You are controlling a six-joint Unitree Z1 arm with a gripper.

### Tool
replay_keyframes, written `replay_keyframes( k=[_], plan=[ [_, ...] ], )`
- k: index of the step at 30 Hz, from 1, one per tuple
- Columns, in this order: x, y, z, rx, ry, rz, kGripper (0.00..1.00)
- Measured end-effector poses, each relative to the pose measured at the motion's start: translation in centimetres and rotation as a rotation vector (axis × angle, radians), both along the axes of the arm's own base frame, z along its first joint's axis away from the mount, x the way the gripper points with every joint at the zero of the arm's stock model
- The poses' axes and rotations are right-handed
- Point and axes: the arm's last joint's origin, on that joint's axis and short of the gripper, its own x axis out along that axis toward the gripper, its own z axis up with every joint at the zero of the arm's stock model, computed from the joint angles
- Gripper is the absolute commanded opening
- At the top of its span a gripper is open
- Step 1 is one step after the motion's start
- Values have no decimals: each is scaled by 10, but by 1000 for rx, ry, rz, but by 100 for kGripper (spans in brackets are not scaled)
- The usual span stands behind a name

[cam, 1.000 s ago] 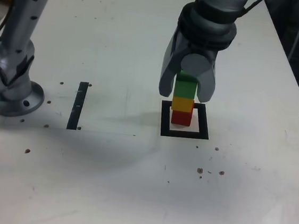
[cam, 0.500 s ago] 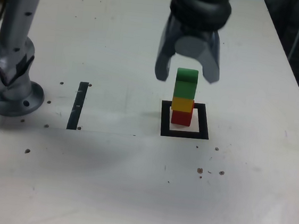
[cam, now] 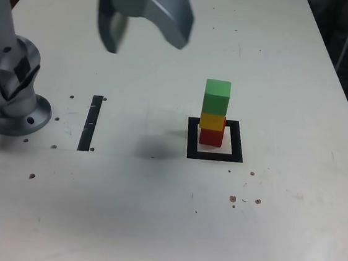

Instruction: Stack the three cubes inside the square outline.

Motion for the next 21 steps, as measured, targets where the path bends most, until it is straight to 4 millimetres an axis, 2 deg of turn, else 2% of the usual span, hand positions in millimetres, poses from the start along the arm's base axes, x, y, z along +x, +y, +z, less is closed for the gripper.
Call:
replay_keyframes(
  k=[3,15,21],
  plan=[
    [-17,3,-9,-9,-22,6,99],
    [-38,14,-98,-48,47,68,99],
    [-72,17,-137,-68,188,72,99]
  ],
)
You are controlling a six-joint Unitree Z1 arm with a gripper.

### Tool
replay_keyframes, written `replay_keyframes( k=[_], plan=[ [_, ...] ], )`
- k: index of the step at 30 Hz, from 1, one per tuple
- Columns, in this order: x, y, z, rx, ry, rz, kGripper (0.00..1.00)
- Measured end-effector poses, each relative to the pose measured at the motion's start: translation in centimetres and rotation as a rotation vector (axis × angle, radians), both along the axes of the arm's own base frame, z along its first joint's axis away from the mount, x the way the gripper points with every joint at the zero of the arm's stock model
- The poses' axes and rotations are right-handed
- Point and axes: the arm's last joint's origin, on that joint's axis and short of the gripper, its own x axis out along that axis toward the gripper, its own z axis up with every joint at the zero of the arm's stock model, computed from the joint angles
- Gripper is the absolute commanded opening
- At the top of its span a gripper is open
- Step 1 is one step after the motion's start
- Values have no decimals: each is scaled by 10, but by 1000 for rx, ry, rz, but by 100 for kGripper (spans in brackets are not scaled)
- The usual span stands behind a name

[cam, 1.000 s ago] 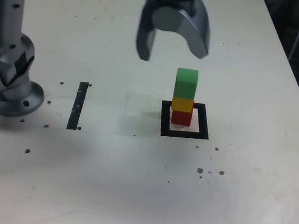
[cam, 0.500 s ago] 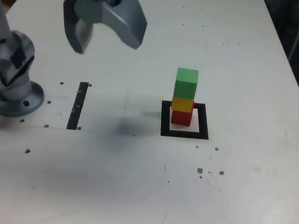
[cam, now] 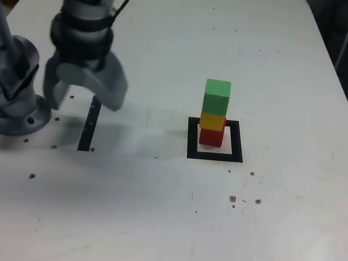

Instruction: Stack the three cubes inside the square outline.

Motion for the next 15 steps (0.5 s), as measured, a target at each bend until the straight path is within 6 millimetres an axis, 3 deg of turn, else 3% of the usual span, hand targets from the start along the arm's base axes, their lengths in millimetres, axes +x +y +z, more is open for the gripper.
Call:
replay_keyframes(
  k=[15],
  plan=[
    [-2,0,-4,-9,6,-32,99]
  ],
)
